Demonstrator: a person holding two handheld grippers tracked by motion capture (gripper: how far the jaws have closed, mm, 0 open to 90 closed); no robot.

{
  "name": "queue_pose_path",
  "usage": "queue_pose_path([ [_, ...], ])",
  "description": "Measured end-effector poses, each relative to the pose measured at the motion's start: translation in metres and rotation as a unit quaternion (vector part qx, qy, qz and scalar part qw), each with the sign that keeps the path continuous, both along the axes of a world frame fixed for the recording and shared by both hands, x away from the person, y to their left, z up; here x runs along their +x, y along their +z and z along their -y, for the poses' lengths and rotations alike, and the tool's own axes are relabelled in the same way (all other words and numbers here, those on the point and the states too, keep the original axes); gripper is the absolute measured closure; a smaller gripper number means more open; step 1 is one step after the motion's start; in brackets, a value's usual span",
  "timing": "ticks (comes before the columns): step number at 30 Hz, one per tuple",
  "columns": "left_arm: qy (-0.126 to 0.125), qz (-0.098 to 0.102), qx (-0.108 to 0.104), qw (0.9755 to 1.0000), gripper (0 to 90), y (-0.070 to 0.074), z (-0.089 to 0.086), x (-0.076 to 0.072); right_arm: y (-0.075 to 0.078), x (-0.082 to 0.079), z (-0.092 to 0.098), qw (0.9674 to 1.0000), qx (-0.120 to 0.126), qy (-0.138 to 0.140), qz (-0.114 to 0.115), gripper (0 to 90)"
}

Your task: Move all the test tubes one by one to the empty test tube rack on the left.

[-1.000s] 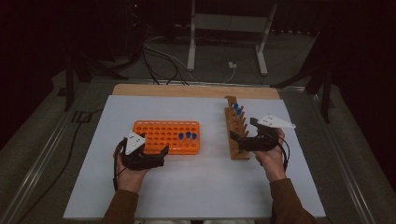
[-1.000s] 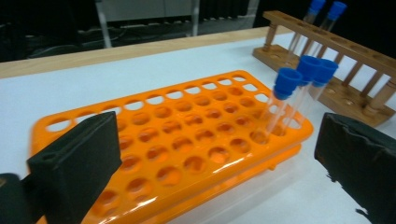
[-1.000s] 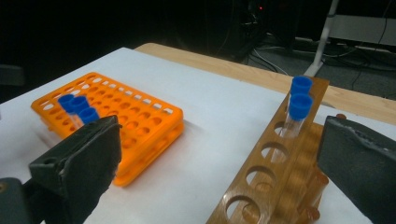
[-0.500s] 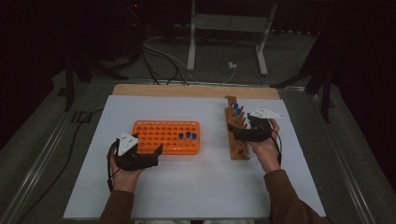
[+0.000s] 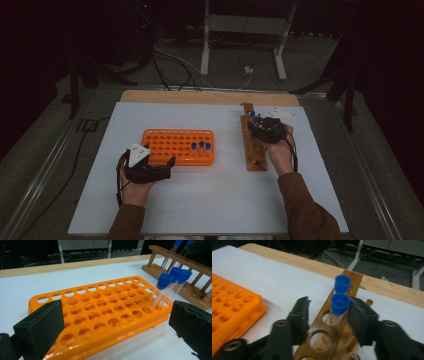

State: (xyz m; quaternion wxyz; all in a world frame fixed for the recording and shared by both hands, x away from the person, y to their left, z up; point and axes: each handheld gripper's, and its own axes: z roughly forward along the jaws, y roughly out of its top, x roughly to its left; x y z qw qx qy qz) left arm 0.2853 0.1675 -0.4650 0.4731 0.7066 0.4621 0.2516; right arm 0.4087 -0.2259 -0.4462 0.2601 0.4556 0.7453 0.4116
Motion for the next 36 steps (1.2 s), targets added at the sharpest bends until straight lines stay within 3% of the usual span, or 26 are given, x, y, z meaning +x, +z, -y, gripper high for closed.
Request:
queue_pose_path([
  [10,-0.003,-0.001,0.004,1.0,0.7,0.0,0.002,0.0,-0.012,0.007,0.003,0.9998,0.005,-0.012,-0.011,75.6],
  [36,-0.007,-0.004,0.005,1.0,0.7,-0.002,0.005,0.0,-0.013,0.007,0.001,0.9997,0.015,-0.018,-0.006,76.9],
])
